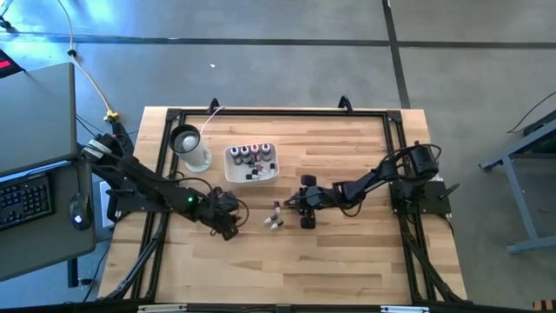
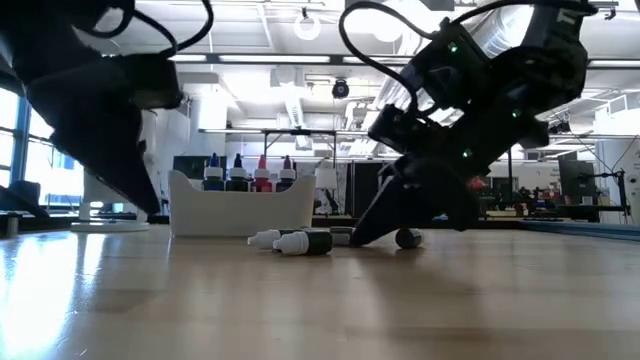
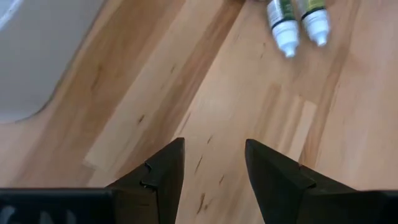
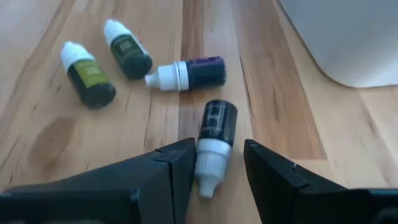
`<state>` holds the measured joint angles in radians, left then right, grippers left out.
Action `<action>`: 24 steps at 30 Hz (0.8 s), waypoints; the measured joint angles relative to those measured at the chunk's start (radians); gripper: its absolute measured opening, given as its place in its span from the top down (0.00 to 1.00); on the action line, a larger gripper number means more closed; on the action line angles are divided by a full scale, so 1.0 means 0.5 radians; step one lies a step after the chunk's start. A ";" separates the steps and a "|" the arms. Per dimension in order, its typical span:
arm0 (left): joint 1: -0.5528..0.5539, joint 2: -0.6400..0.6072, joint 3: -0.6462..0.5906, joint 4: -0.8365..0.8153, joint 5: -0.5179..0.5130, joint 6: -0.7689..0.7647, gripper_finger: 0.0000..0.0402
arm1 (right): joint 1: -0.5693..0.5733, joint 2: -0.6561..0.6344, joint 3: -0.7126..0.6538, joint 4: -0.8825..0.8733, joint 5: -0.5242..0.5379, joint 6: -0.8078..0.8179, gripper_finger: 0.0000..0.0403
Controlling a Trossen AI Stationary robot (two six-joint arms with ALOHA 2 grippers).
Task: Pick & Place food coloring
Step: Put the small black food coloring bottle into the white bin
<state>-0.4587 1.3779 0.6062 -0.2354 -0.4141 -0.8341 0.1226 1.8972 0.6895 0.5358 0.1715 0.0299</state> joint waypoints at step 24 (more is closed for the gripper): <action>0.001 0.002 -0.074 0.121 0.036 0.089 0.58 | -0.191 0.028 0.840 -0.304 0.267 -0.426 0.81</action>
<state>-0.4584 1.3788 0.5690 -0.1751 -0.3962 -0.7895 0.0269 1.9113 1.1098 0.3836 0.3048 -0.1830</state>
